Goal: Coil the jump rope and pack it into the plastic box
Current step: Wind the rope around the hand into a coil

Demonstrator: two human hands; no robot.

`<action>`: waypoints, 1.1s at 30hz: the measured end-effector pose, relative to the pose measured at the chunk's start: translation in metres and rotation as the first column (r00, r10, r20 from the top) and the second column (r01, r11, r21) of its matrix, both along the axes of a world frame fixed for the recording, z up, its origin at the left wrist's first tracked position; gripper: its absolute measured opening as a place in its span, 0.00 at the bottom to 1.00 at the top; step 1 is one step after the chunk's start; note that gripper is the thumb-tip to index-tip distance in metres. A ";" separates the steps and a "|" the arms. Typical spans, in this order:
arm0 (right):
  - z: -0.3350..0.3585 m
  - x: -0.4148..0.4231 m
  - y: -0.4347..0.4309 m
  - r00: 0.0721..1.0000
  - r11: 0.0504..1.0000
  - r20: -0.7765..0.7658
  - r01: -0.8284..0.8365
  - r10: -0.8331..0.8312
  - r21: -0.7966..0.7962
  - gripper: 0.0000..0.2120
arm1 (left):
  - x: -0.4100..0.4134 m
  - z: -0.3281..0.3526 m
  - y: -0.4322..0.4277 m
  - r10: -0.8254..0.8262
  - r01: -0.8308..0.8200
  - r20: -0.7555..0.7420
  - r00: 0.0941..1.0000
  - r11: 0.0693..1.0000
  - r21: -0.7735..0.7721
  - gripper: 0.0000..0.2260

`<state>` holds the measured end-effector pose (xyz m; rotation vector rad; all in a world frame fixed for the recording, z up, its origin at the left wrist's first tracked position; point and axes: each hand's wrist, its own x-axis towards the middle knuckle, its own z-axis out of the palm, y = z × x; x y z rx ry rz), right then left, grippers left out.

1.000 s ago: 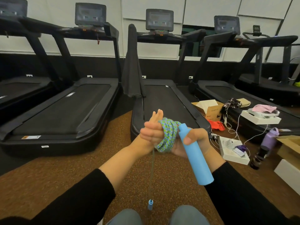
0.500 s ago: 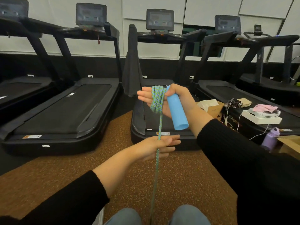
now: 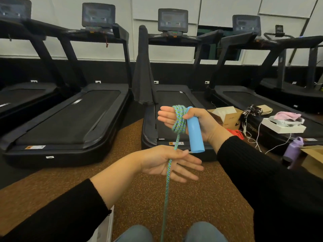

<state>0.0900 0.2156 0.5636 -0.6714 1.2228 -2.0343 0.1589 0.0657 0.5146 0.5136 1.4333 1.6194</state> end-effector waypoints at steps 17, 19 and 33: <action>-0.071 0.029 -0.004 0.992 0.991 -0.026 -0.123 0.124 0.048 0.24 | 0.001 0.039 -0.012 -0.397 0.385 -0.036 0.917 0.906 -0.175 0.29; -0.078 0.024 -0.007 0.993 0.992 -0.050 -0.099 0.103 0.073 0.31 | 0.000 0.046 -0.017 -0.385 0.374 -0.020 0.923 0.907 -0.195 0.25; -0.085 0.042 -0.013 0.954 0.948 -0.229 -0.120 0.192 0.294 0.20 | -0.003 0.077 -0.027 -0.072 0.029 -0.165 0.984 0.968 -0.250 0.21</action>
